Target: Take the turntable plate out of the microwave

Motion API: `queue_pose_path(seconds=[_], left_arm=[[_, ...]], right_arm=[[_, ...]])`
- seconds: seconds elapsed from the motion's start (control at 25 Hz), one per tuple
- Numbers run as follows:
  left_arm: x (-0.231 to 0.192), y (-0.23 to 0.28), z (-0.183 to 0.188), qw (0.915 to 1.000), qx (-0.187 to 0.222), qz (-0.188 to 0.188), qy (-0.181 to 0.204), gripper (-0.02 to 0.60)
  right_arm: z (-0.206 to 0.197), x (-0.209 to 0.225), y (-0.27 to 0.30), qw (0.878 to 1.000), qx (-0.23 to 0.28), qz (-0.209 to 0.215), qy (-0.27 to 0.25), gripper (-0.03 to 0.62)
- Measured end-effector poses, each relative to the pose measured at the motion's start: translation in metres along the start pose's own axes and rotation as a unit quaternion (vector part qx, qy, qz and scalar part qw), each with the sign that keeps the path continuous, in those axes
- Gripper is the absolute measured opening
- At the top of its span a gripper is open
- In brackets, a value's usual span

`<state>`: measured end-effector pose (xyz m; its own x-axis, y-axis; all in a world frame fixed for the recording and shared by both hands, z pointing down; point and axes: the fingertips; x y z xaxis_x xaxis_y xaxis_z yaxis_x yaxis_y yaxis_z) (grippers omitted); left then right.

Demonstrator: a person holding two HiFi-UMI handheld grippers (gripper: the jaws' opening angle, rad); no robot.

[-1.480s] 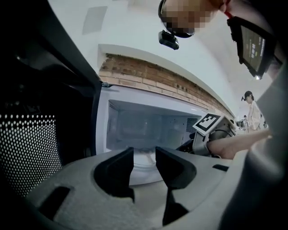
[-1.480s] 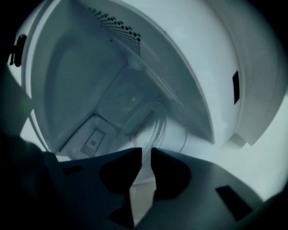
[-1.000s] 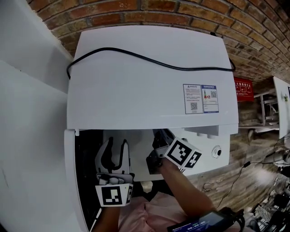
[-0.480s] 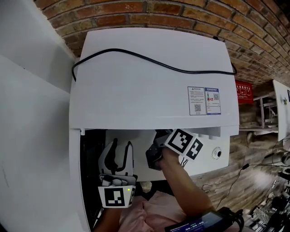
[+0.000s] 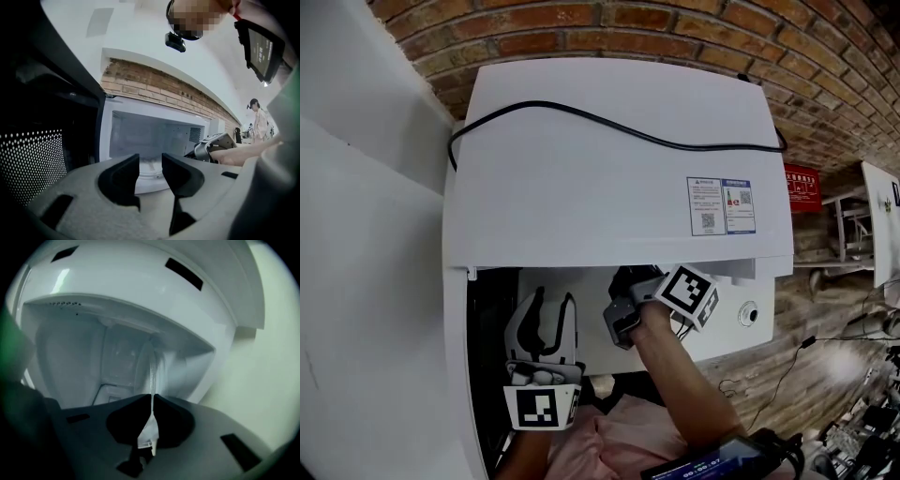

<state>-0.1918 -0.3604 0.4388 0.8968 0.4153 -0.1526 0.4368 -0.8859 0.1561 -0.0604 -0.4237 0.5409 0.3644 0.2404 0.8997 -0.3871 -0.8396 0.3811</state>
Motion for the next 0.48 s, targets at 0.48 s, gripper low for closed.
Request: queue_pose_path(seconds=[0.48], left_arm=[[-0.004,-0.006,0.002,1.0000,0.000,0.003,0.006,0.158]], right_arm=[[-0.034,0.018,-0.031,0.999,-0.001,-0.008,0.040,0.021]])
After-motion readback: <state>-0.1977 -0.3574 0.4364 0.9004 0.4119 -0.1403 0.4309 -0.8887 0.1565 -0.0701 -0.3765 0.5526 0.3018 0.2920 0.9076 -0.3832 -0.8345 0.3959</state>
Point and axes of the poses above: the fingertips, and each gripper's own axes: y forward along the fingers, x to its right, z out of its top, and after that the axes turned 4 degrees about -y, right-handed
